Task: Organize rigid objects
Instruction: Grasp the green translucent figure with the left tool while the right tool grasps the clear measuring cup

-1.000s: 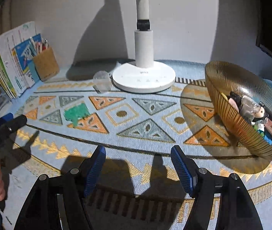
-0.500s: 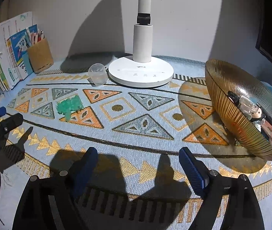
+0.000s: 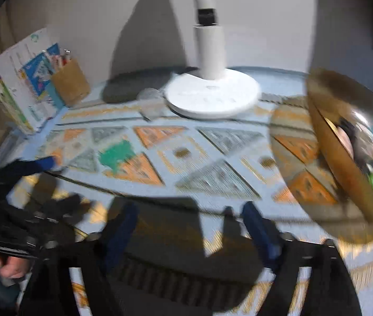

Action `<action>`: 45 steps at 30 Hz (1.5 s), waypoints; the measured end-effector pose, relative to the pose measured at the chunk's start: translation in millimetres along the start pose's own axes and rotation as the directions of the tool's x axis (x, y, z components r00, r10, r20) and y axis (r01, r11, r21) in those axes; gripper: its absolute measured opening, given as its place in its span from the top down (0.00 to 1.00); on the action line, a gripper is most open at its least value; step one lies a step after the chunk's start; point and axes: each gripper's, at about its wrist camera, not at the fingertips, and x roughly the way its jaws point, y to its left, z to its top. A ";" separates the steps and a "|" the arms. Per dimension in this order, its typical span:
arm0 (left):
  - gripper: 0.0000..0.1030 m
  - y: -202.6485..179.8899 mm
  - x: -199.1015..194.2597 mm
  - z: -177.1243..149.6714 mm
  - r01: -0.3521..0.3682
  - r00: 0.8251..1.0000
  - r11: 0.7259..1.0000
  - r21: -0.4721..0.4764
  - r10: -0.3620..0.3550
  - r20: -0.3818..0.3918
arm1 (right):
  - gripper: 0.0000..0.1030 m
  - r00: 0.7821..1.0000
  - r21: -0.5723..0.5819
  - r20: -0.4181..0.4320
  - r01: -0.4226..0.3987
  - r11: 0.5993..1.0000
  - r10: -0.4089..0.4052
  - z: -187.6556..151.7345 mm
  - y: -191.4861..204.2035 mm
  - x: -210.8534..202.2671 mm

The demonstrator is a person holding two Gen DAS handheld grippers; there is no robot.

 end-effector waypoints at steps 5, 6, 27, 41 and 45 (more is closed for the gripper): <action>0.10 7.2 41.1 19.1 0.029 0.997 0.998 -0.058 -0.033 -0.071 | 0.31 0.999 -0.080 0.043 -0.023 0.997 0.027 58.1 10.1 7.5; 0.10 4.4 40.7 23.0 0.026 0.998 0.998 -0.050 -0.029 -0.055 | 0.31 0.999 -0.088 0.037 -0.035 0.995 0.039 68.6 10.5 14.3; 0.22 4.2 44.0 25.8 0.051 0.998 0.997 -0.049 -0.053 -0.039 | 0.56 0.995 -0.210 -0.082 -0.069 0.975 0.053 117.4 54.2 122.5; 0.58 -18.9 30.3 19.8 0.025 1.000 0.998 0.064 -0.025 0.006 | 0.64 0.999 -0.162 -0.007 -0.048 0.986 0.048 80.0 29.8 55.3; 0.63 -12.7 5.1 10.0 0.086 0.996 0.996 -0.029 -0.085 0.022 | 0.64 0.998 -0.116 0.023 -0.059 0.991 0.062 40.8 5.6 9.8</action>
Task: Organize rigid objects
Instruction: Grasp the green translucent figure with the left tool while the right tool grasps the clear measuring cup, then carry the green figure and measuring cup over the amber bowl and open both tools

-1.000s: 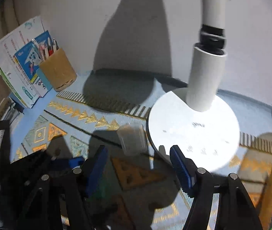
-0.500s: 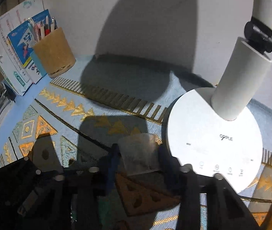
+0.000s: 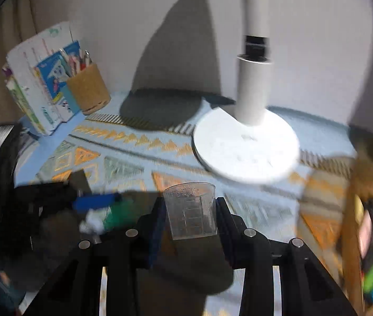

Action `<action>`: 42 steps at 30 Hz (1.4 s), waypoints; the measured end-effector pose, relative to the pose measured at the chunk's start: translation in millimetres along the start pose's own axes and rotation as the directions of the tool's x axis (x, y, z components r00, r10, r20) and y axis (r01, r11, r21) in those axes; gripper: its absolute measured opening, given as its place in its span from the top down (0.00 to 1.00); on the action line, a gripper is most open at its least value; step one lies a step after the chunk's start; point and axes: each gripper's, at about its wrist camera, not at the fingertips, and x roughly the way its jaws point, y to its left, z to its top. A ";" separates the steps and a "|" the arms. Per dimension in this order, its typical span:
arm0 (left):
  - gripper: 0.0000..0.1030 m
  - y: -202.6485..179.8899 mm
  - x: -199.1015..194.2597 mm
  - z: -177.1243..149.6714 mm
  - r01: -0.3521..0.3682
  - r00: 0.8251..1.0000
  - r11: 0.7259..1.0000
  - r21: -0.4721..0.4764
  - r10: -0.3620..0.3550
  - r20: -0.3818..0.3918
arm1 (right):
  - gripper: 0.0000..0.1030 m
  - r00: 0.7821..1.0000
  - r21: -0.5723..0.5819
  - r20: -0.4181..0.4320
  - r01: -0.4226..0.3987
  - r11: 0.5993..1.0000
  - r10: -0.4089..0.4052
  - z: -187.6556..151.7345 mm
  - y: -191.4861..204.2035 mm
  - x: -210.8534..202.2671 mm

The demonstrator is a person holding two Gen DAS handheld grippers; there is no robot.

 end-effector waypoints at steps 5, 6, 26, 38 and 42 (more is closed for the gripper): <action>0.63 -15.4 -10.2 -28.9 -0.003 1.000 1.000 -0.021 0.003 -0.008 | 0.64 0.999 0.044 -0.032 0.022 0.999 -0.021 -62.4 -11.3 -32.9; 0.63 -17.7 -9.2 -34.4 -0.004 1.000 1.000 -0.023 0.004 -0.013 | 0.64 0.999 0.042 -0.033 0.030 0.999 -0.029 -70.2 -10.0 -36.5; 0.35 -27.2 -9.0 -52.4 -0.051 0.998 0.999 -0.011 0.051 -0.035 | 0.27 0.998 0.125 -0.056 0.006 0.992 0.001 -129.7 -19.7 -64.5; 0.62 -49.5 -21.9 -49.6 -0.070 0.997 0.996 0.056 0.068 0.044 | 0.64 0.997 0.111 -0.021 0.070 0.991 -0.068 -125.9 -8.6 -72.2; 0.92 -67.1 -42.0 -24.8 -0.028 0.994 0.998 0.055 0.022 0.103 | 0.64 0.993 0.127 0.060 0.089 0.988 -0.098 -111.8 -16.0 -105.2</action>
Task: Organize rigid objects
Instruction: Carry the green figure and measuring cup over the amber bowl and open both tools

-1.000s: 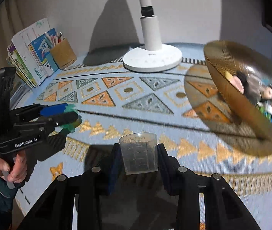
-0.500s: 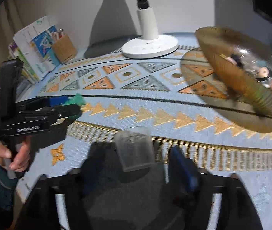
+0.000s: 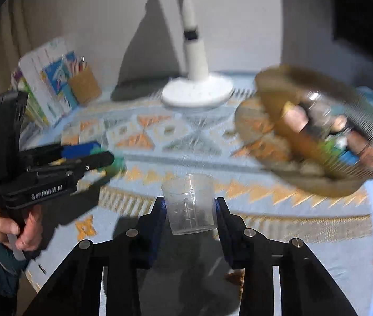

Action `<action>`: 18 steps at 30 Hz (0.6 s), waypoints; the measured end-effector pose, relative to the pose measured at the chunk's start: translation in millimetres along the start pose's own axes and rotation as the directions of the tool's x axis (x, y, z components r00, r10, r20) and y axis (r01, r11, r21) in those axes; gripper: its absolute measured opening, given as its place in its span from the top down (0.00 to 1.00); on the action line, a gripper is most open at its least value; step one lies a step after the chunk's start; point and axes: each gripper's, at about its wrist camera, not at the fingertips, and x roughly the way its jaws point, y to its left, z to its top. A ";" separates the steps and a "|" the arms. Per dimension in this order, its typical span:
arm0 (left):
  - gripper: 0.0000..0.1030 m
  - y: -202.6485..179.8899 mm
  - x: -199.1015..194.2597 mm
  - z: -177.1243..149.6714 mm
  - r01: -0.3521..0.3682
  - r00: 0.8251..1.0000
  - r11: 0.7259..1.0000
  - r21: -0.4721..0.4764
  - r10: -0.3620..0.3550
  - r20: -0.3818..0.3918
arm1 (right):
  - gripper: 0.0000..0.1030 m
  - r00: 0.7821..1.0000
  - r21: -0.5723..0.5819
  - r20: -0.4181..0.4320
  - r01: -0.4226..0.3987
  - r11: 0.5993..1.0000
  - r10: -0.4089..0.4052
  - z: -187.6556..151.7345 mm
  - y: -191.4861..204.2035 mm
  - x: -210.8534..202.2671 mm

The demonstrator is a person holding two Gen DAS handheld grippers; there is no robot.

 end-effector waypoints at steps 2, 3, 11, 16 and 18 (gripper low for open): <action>0.92 -11.8 -4.1 18.5 0.017 1.000 1.000 0.014 -0.018 0.023 | 0.64 0.998 0.009 0.060 0.027 1.000 -0.027 14.3 -10.9 -23.2; 0.92 -17.9 -4.4 29.1 0.013 1.000 0.999 0.031 -0.014 0.026 | 0.64 0.995 0.017 0.092 0.040 0.999 -0.042 22.6 -18.2 -36.1; 0.18 21.0 2.9 12.7 0.076 0.995 0.993 -0.090 -0.082 -0.063 | 0.64 0.991 0.089 0.130 0.014 0.996 -0.025 21.6 -62.0 -65.1; 0.17 0.4 33.6 -19.8 0.090 0.974 0.993 -0.077 -0.104 -0.201 | 0.64 0.997 0.127 0.073 -0.029 0.991 0.020 -0.8 -62.6 -38.9; 0.18 -12.8 48.0 -23.4 0.047 0.970 0.998 -0.028 -0.053 -0.238 | 0.64 0.997 0.145 0.059 -0.049 0.988 0.041 -5.0 -63.5 -30.8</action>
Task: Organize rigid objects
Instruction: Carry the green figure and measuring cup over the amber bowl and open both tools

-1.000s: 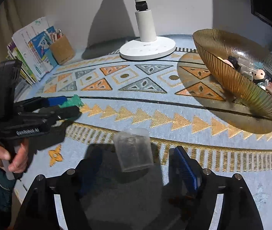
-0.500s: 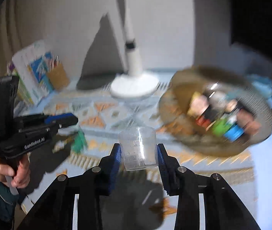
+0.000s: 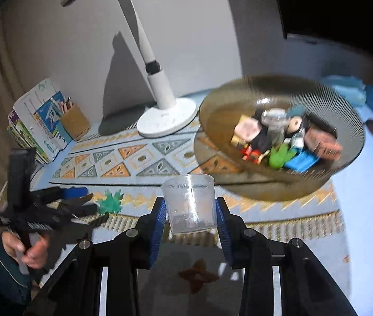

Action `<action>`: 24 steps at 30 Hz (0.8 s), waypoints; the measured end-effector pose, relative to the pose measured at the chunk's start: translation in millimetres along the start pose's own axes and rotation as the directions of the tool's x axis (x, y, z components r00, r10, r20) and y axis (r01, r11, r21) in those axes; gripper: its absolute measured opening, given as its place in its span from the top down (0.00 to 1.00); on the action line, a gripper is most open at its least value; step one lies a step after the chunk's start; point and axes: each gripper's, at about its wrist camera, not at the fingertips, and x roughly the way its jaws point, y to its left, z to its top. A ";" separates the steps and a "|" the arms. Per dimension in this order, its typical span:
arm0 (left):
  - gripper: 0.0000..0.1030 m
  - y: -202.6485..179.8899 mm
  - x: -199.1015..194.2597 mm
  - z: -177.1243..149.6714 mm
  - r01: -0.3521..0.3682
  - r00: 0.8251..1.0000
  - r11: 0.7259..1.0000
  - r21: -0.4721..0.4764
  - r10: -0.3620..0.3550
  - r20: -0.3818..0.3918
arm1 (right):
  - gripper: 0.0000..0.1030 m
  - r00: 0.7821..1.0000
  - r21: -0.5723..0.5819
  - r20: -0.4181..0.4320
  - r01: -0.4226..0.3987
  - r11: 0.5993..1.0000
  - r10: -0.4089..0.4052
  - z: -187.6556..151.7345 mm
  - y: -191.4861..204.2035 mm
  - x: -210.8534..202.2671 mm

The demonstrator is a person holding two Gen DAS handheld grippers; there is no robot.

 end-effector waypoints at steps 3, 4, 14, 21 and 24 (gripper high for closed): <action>0.57 -19.6 10.9 1.8 -0.115 0.993 0.990 0.086 0.113 0.027 | 0.64 1.000 0.006 0.002 -0.001 1.000 0.001 -1.7 -2.6 -0.8; 0.57 -20.2 9.1 3.7 -0.099 0.995 0.991 0.092 0.097 0.028 | 0.64 1.000 0.002 0.009 0.004 1.000 -0.004 -1.2 -3.4 -4.4; 0.57 -94.3 -57.6 106.8 -0.041 0.954 0.985 0.168 -0.011 0.299 | 0.64 0.977 0.057 0.176 0.115 0.992 -0.123 60.9 -40.5 -56.9; 0.57 -138.6 -17.5 190.1 0.053 0.947 0.990 0.133 -0.092 0.308 | 0.64 0.965 0.234 0.167 0.162 0.959 -0.204 127.7 -98.5 -41.5; 0.57 -143.5 9.4 205.0 0.111 0.952 0.990 0.092 -0.132 0.275 | 0.64 0.958 0.272 0.134 0.211 0.939 -0.254 139.5 -120.9 -23.8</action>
